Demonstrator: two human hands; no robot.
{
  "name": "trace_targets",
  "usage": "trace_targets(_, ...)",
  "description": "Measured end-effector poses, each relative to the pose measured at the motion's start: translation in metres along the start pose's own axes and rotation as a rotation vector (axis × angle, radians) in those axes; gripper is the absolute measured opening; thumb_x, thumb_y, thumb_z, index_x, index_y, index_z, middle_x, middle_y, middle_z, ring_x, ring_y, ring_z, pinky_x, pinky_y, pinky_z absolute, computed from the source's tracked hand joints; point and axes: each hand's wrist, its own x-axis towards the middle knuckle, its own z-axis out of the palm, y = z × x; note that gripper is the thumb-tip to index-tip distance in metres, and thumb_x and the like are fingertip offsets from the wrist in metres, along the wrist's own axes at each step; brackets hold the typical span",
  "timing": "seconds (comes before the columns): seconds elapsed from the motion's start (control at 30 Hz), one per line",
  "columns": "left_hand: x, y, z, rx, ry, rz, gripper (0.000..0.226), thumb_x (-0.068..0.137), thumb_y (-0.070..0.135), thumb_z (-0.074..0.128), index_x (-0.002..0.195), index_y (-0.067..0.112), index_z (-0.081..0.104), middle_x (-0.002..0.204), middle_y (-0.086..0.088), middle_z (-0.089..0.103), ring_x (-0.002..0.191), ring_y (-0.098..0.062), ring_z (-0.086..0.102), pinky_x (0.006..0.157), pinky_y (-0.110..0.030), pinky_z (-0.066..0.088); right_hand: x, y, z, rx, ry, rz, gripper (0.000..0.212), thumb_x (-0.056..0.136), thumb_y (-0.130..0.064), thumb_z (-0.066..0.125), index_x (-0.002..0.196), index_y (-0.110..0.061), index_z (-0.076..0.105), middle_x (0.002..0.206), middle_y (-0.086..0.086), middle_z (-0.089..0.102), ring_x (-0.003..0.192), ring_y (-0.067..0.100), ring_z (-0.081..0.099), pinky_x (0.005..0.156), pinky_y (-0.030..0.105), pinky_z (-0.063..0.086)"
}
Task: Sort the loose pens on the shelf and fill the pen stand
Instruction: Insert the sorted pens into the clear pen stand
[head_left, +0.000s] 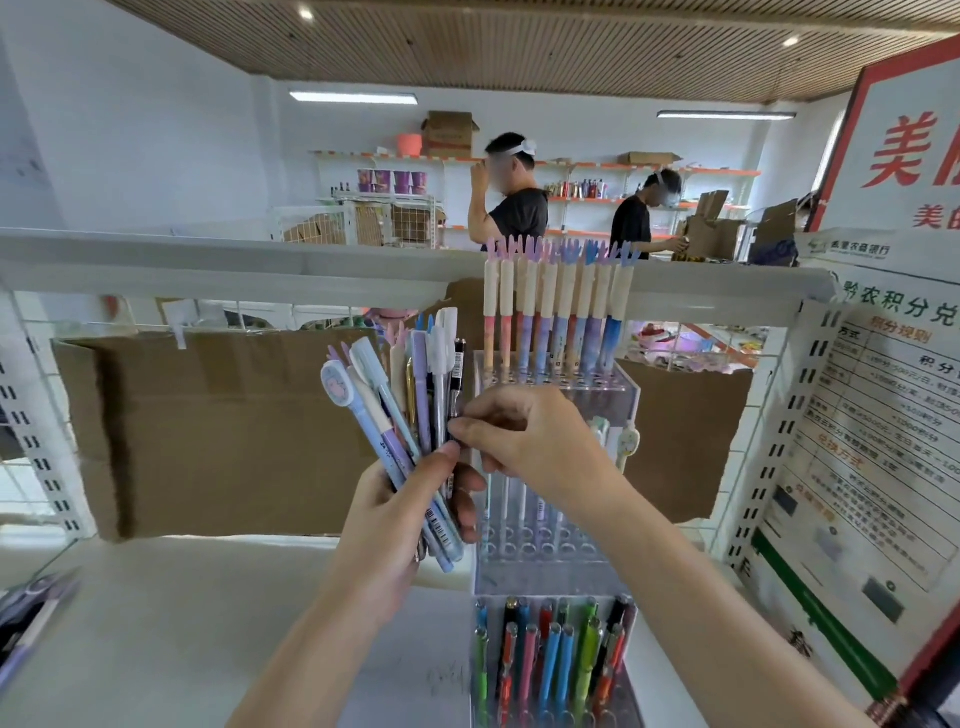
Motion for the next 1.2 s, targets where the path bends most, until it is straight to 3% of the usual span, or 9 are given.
trace_targets(0.13,-0.004,-0.008,-0.012,-0.002,0.084,-0.069,0.019,0.092,0.011,0.052,0.081,0.005,0.066,0.063,-0.012,0.065,0.048,-0.021,0.06,0.043,-0.03,0.05,-0.008,-0.002,0.006,0.066,0.043,-0.013,0.014,0.087,-0.021,0.066,0.073,-0.022,0.063,0.051,-0.009,0.061,0.049,0.0,0.053,0.059,0.021,0.044)
trace_targets(0.27,-0.018,-0.027,-0.028,0.027,0.14,-0.153,0.013,0.088,0.013,0.056,0.082,0.001,0.059,0.065,-0.011,0.064,0.043,-0.018,0.052,0.043,-0.028,0.047,-0.031,0.002,0.004,0.125,0.124,-0.031,0.009,0.088,-0.015,0.064,0.079,-0.013,0.063,0.057,-0.001,0.065,0.051,0.007,0.06,0.06,0.019,0.051)
trace_targets(0.37,-0.032,-0.041,-0.038,0.056,0.139,-0.195,0.013,0.084,0.015,0.058,0.077,0.005,0.056,0.061,-0.007,0.056,0.042,-0.016,0.046,0.043,-0.029,0.045,-0.051,0.012,0.003,0.076,0.132,0.003,0.014,0.088,-0.013,0.064,0.075,-0.016,0.06,0.057,-0.002,0.066,0.051,0.005,0.061,0.058,0.014,0.049)
trace_targets(0.47,-0.044,-0.052,-0.042,0.045,0.149,-0.226,0.015,0.084,0.013,0.057,0.071,0.007,0.055,0.057,-0.006,0.053,0.04,-0.016,0.045,0.041,-0.028,0.043,-0.074,0.027,0.003,0.031,0.142,0.059,0.017,0.086,-0.014,0.066,0.072,-0.02,0.059,0.061,0.0,0.068,0.055,0.008,0.063,0.062,0.018,0.053)
trace_targets(0.63,-0.062,-0.069,-0.045,0.035,0.156,-0.249,0.015,0.072,0.02,0.06,0.072,0.006,0.054,0.057,-0.006,0.051,0.04,-0.019,0.043,0.04,-0.029,0.041,-0.117,0.053,-0.009,-0.037,0.285,0.12,0.013,0.084,-0.014,0.066,0.072,-0.016,0.061,0.064,-0.005,0.068,0.057,0.004,0.064,0.063,0.016,0.052)
trace_targets(0.9,-0.072,-0.081,-0.043,0.011,0.132,-0.284,0.018,0.074,0.023,0.057,0.068,0.007,0.053,0.057,-0.005,0.05,0.04,-0.016,0.043,0.039,-0.026,0.041,-0.157,0.109,-0.02,-0.275,0.392,0.214,0.013,0.082,-0.016,0.069,0.072,-0.019,0.061,0.062,-0.01,0.067,0.057,0.005,0.063,0.06,0.017,0.05)
trace_targets(1.1,-0.074,-0.083,-0.041,0.015,0.093,-0.298,0.021,0.071,0.021,0.075,0.066,0.01,0.058,0.056,-0.004,0.052,0.038,-0.016,0.042,0.04,-0.026,0.041,-0.162,0.147,-0.013,-0.386,0.398,0.234,0.008,0.082,-0.012,0.07,0.078,-0.014,0.063,0.066,-0.006,0.067,0.061,0.008,0.064,0.063,0.018,0.047)
trace_targets(1.2,-0.073,-0.082,-0.038,-0.005,0.123,-0.287,0.018,0.073,0.021,0.058,0.073,0.005,0.051,0.054,-0.002,0.051,0.037,-0.014,0.041,0.039,-0.025,0.041,-0.16,0.159,-0.008,-0.381,0.388,0.251,0.008,0.082,-0.008,0.069,0.079,-0.012,0.064,0.068,0.0,0.068,0.064,0.015,0.065,0.064,0.016,0.044)
